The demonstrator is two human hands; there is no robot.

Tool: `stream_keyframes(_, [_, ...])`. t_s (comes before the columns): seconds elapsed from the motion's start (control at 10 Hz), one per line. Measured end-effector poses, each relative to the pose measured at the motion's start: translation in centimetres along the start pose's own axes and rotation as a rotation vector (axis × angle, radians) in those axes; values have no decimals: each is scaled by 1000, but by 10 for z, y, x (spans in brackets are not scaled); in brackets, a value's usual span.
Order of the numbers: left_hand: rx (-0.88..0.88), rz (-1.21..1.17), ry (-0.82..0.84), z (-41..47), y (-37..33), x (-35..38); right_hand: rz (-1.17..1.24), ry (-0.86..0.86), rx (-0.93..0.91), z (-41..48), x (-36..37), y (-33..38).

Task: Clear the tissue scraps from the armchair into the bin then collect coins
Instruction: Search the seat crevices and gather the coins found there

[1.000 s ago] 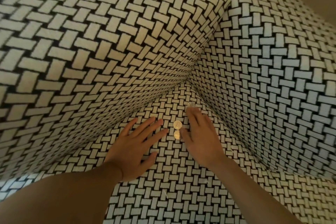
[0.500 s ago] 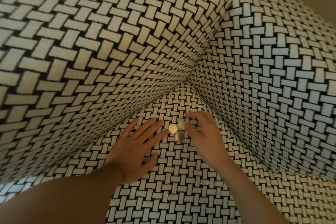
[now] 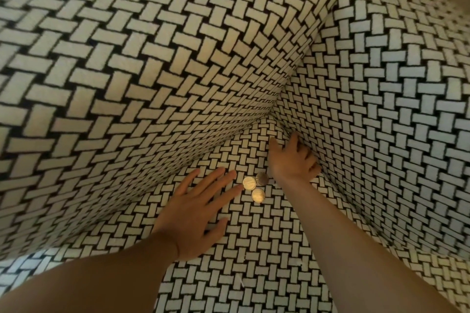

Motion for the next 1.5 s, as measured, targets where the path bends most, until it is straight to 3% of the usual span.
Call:
stream_keyframes(0.4, [4, 13, -9, 0, -1, -1, -9, 28, -49, 11, -10, -13])
stream_keyframes(0.8, [12, 26, -13, -1, -1, -1, -118, -147, -420, -15, -1, -35])
stream_keyframes(1.5, [18, 19, -11, -1, 0, 2, -198, -63, -716, -73, 20, -69])
Point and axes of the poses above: each hand's wrist, its own z-axis towards the middle knuckle, its own x-axis out of the palm, y = z × x, the point moved 2 cm from there along z, towards the middle knuckle, and after that the axes turned 13 degrees about -x, right-handed, at the moved point
